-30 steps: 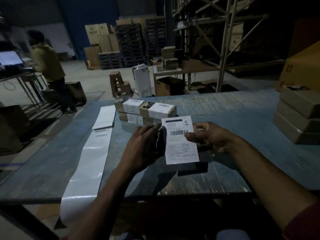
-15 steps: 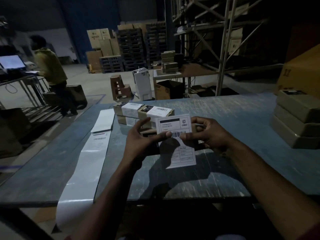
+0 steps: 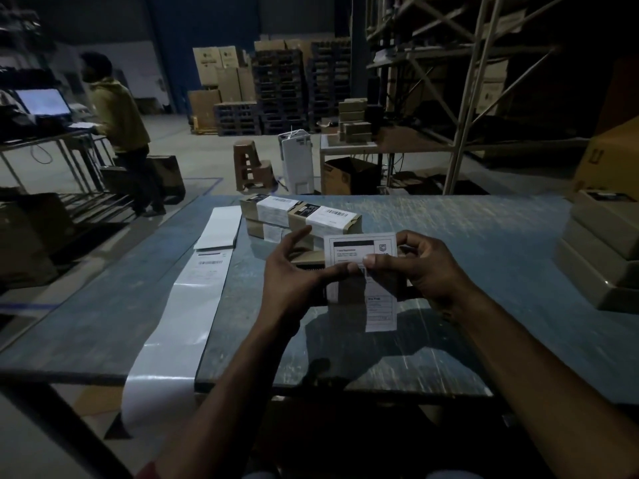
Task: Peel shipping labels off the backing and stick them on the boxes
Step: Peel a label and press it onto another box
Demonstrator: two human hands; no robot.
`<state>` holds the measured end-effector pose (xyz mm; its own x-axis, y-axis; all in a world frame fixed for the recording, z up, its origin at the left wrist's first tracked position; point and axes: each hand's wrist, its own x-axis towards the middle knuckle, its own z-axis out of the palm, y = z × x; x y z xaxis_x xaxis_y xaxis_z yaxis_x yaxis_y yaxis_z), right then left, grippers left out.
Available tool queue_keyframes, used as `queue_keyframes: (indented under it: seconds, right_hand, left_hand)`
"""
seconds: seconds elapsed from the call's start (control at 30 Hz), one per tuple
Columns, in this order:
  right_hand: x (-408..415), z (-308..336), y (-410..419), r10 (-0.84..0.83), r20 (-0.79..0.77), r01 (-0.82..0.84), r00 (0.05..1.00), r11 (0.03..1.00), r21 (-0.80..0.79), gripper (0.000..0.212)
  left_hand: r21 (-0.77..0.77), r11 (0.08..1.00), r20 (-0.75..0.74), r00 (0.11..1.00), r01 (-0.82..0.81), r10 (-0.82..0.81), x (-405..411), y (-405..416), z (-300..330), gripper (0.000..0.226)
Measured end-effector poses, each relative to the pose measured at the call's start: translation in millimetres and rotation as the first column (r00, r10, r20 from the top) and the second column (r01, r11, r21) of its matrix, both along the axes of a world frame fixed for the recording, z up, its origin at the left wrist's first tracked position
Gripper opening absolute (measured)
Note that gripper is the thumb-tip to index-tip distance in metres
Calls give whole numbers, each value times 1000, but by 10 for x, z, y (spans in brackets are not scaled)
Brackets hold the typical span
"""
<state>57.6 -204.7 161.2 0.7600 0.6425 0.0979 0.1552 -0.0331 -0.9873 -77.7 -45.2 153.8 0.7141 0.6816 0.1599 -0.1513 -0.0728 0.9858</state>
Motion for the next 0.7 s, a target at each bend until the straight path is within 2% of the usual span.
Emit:
queue_keyframes:
  seconds: [0.07,0.2,0.3,0.4,0.57,0.7]
  right_hand:
    - [-35,1,4,-3,7,2,1000,1000,11,40]
    - [-109,21,45,-27,16,27,1000,1000,16,51]
    - [-154,45,80,-32,-23,33,999,999,29,56]
    - [-203,54,113,-26,-102,31,994,998,50,46]
    - [-258,59,148,-44,-194,59,980,996,69,40]
    - [-265,25,157,-32,-263,51,964,997,65,41]
  left_hand:
    - [-1,1000,9,1000,0,0,-15,17,2,111]
    - [-49,998,29,998,-48,50,-23,22,-28,114]
    - [-121,992,39,998,-47,52,-27,47,-44,110]
    - [-184,983,57,998,-23,34,-42,54,-12,110]
    - [-238,971,85,996,5,15,-67,61,8,87]
    - [-209,977,103,995,34,-13,-98,62,-25,106]
